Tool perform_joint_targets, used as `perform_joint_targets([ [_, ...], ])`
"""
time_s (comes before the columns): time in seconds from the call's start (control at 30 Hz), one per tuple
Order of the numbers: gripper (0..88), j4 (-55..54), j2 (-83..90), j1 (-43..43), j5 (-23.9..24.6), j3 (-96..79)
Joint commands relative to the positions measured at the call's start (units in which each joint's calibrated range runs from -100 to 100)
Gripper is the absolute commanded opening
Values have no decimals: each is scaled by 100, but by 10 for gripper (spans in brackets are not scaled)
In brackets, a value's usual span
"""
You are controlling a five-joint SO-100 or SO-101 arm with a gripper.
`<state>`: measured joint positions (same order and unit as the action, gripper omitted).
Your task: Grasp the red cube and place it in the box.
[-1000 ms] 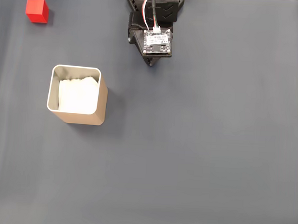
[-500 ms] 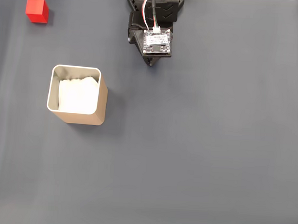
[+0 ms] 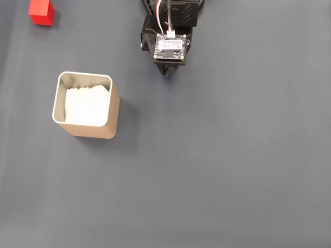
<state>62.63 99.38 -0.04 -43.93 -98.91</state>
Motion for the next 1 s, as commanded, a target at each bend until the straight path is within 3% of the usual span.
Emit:
perform_joint_targets([
  [0.0, 2, -621, 62, 64, 68, -91],
  [0.43, 2, -1351, -465, 57, 98, 1048],
  [0.97, 2, -1007, -2465, 447, 103, 4157],
])
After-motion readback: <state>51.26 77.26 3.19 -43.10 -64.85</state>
